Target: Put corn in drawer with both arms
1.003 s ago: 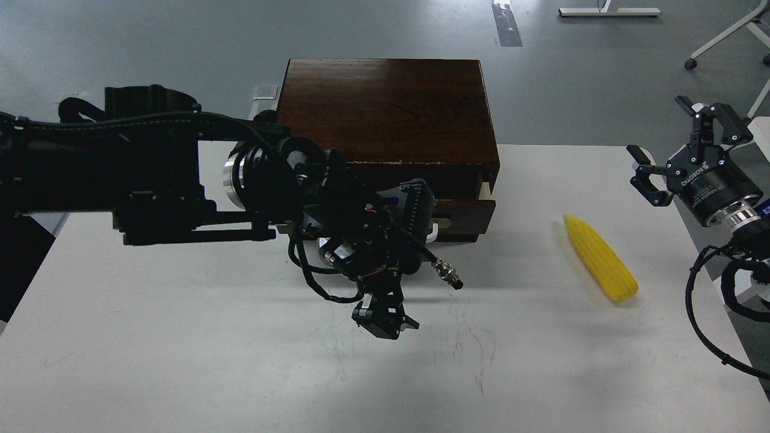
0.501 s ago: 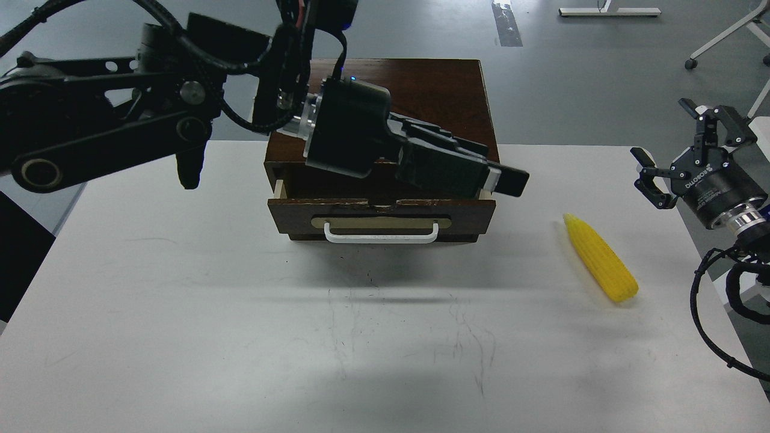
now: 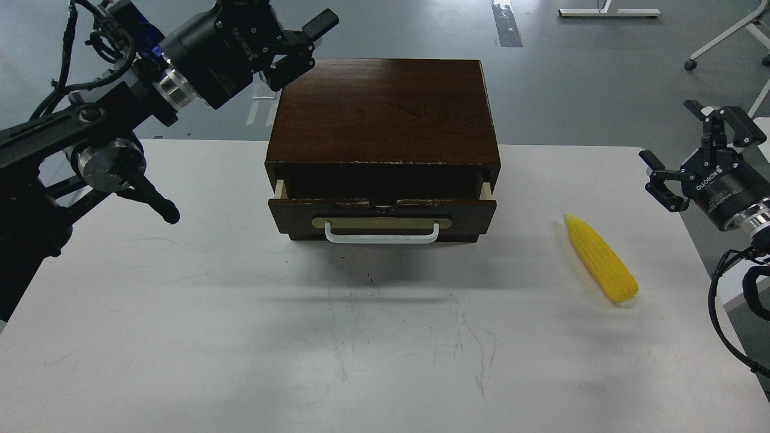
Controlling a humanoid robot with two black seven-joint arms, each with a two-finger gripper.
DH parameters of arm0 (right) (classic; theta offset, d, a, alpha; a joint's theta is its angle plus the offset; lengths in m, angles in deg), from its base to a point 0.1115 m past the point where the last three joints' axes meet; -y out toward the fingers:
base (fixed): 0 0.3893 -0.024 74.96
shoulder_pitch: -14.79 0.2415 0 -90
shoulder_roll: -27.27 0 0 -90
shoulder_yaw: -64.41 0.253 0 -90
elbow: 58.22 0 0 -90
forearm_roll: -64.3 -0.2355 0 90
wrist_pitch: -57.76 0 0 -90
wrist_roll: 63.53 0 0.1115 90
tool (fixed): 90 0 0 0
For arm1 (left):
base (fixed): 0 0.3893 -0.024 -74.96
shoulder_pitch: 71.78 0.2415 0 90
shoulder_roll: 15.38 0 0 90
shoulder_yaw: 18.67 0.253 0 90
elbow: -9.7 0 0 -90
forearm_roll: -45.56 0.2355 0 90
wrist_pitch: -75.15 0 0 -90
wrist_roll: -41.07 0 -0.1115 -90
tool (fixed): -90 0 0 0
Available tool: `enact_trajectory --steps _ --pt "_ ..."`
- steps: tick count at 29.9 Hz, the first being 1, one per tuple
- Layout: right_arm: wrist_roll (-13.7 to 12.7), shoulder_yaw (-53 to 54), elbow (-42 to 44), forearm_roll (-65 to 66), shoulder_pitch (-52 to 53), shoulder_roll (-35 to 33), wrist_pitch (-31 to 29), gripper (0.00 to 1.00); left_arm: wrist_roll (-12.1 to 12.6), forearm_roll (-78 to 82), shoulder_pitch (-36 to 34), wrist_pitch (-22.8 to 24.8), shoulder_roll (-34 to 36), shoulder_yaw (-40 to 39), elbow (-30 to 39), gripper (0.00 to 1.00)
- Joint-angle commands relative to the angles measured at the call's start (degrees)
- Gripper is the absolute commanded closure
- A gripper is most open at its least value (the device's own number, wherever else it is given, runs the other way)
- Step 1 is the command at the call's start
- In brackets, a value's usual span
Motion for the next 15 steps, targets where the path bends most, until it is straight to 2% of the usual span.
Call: enact_trajectory --steps 1,2,6,11,15 --pt "0.0 0.19 -0.96 7.7 0.76 -2.0 0.0 0.0 4.04 -5.6 4.37 1.27 -0.87 -2.79 -5.15 0.02" --pt "0.0 0.1 -1.74 10.51 1.54 -3.05 0.0 0.0 5.01 -5.78 6.3 2.49 -1.56 -4.71 -6.9 0.02" --pt "0.0 0.01 -2.19 20.71 4.8 -7.18 0.0 0.0 5.63 -5.61 10.88 9.53 -2.62 -7.54 -11.13 0.02" --pt "0.0 -0.34 -2.01 43.35 5.86 -8.77 0.0 0.0 5.37 -5.52 12.38 11.12 -3.68 -7.72 -11.05 0.02" --pt "0.0 -0.6 -2.19 53.32 5.42 -8.77 0.0 0.0 5.37 -5.52 12.38 11.12 -4.56 -7.81 -10.78 0.02"
